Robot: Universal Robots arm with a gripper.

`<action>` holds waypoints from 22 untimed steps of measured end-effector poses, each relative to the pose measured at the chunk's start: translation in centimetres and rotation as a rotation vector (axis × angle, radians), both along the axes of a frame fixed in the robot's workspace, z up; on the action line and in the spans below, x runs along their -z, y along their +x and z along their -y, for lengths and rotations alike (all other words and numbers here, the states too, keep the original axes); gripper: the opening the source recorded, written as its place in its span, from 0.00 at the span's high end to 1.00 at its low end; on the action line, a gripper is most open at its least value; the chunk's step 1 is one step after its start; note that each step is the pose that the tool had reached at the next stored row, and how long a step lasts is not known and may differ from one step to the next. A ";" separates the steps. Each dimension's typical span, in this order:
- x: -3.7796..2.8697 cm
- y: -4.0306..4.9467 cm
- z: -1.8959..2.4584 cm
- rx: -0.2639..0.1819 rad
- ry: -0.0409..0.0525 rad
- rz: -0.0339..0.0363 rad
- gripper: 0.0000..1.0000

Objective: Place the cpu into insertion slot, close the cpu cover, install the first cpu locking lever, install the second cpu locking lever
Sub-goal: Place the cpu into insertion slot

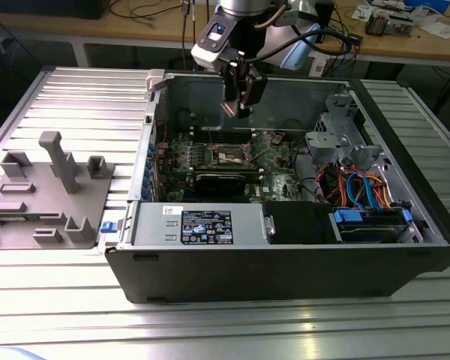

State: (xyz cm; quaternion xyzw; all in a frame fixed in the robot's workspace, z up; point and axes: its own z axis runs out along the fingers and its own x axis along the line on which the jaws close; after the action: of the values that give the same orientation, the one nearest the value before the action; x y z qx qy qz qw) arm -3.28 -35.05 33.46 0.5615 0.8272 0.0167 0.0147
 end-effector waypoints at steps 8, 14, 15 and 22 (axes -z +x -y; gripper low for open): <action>0.02 0.00 0.00 0.012 0.0001 0.0000 0.46; 0.03 0.00 0.00 0.025 0.0000 0.0000 0.46; 0.03 0.00 0.00 0.026 0.0001 0.0001 0.46; 0.04 0.00 0.00 0.040 0.0001 0.0001 0.46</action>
State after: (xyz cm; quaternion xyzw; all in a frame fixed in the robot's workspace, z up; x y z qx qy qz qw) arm -3.28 -35.05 33.42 0.5781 0.8157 0.0165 0.0151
